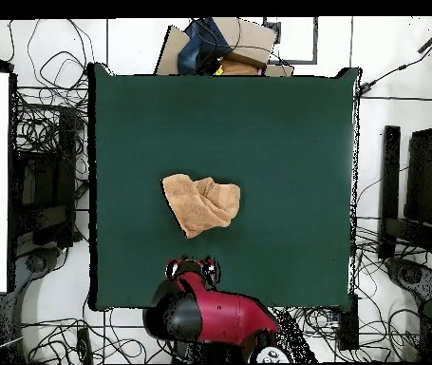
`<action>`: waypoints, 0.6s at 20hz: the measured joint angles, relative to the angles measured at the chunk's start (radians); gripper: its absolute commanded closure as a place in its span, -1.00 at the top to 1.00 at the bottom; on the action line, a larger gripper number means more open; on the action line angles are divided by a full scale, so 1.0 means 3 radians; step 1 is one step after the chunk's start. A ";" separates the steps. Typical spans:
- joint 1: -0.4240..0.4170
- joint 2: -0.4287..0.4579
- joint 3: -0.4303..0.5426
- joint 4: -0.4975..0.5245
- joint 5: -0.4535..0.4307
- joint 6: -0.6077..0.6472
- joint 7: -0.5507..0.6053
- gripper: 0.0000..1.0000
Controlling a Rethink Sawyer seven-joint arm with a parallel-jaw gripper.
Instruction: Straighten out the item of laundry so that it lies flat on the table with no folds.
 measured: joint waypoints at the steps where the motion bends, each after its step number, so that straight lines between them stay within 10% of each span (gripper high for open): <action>1: 0.0015 -0.0014 -0.0004 0.0050 -0.0006 -0.0022 0.0000 1.00; 12: 0.0020 -0.0195 -0.0009 0.0480 -0.0083 -0.0046 0.0000 1.00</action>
